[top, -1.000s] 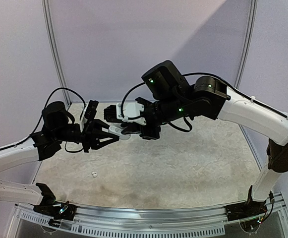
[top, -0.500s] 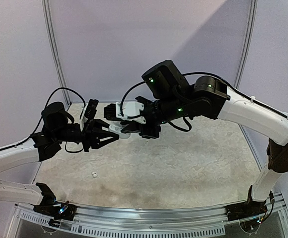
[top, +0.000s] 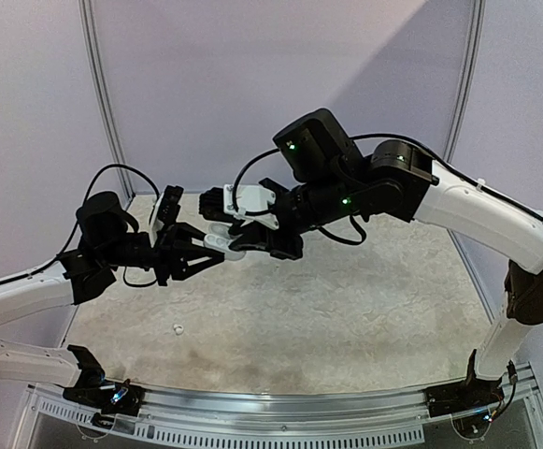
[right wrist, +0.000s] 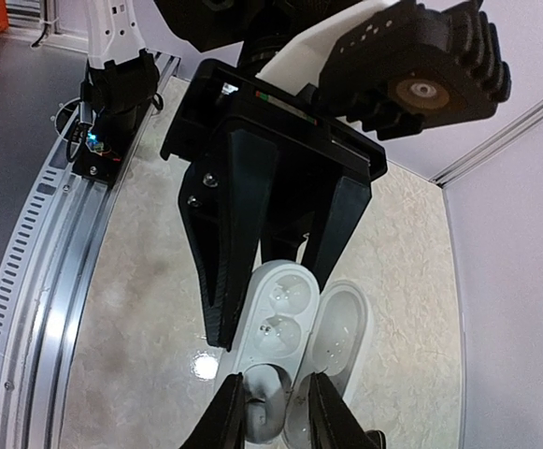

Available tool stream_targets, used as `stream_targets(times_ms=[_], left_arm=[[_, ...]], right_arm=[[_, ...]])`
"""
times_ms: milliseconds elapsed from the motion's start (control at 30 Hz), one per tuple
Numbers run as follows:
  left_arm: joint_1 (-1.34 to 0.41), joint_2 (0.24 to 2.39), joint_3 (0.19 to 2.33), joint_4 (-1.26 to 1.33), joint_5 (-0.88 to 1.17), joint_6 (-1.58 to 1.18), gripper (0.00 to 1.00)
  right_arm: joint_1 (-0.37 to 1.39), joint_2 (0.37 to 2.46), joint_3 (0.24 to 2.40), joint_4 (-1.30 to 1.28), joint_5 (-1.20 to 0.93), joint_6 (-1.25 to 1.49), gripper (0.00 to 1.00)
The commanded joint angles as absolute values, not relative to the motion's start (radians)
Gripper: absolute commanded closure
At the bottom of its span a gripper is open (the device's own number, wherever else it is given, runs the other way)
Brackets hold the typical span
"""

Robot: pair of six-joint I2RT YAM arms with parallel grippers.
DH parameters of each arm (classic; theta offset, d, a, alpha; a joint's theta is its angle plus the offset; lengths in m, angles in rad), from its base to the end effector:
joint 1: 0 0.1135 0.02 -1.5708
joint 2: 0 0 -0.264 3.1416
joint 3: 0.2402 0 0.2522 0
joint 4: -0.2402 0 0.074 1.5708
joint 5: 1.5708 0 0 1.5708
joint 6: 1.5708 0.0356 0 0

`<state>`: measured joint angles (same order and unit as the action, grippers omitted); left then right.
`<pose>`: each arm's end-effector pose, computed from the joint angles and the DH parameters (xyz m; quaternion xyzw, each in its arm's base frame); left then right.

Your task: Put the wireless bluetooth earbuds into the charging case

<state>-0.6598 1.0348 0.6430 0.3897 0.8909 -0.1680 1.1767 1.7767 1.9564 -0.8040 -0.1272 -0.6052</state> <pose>0.1654 -0.1634 0.3022 0.4507 0.5455 -0.5356 0.4609 0.1467 0.3646 0.4108 -0.7090 0.5359 0.1825 0.4205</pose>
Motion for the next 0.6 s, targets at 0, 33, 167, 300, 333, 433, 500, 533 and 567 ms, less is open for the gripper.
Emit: stream_targets(times_ms=[0, 33, 167, 300, 333, 433, 500, 533, 567], left_arm=[[-0.677, 1.02, 0.652, 0.483, 0.96, -0.15, 1.0], [-0.677, 1.022, 0.652, 0.482, 0.959, -0.15, 1.0], [-0.677, 1.021, 0.651, 0.481, 0.957, -0.149, 1.0], [-0.677, 1.021, 0.652, 0.476, 0.959, -0.145, 1.0], [-0.677, 1.02, 0.652, 0.475, 0.959, -0.143, 1.0], [-0.678, 1.022, 0.653, 0.471, 0.958, -0.14, 1.0], [-0.678, 1.022, 0.656, 0.465, 0.959, -0.135, 1.0], [-0.677, 1.022, 0.656, 0.463, 0.958, -0.131, 1.0], [-0.678, 1.022, 0.657, 0.461, 0.958, -0.128, 1.0]], right_arm=[[1.153, 1.767, 1.933, -0.867, -0.103, -0.582, 0.76], [1.152, 1.766, 1.932, -0.864, -0.104, -0.581, 0.75], [1.151, 1.758, 1.931, -0.861, -0.104, -0.573, 0.75], [1.146, 1.745, 1.916, -0.848, -0.109, -0.558, 0.77], [1.145, 1.742, 1.913, -0.845, -0.112, -0.556, 0.79], [1.144, 1.737, 1.913, -0.842, -0.122, -0.551, 0.84], [1.144, 1.737, 1.913, -0.842, -0.129, -0.549, 0.88], [1.144, 1.738, 1.913, -0.84, -0.132, -0.549, 0.88], [1.144, 1.74, 1.913, -0.839, -0.135, -0.548, 0.88]])
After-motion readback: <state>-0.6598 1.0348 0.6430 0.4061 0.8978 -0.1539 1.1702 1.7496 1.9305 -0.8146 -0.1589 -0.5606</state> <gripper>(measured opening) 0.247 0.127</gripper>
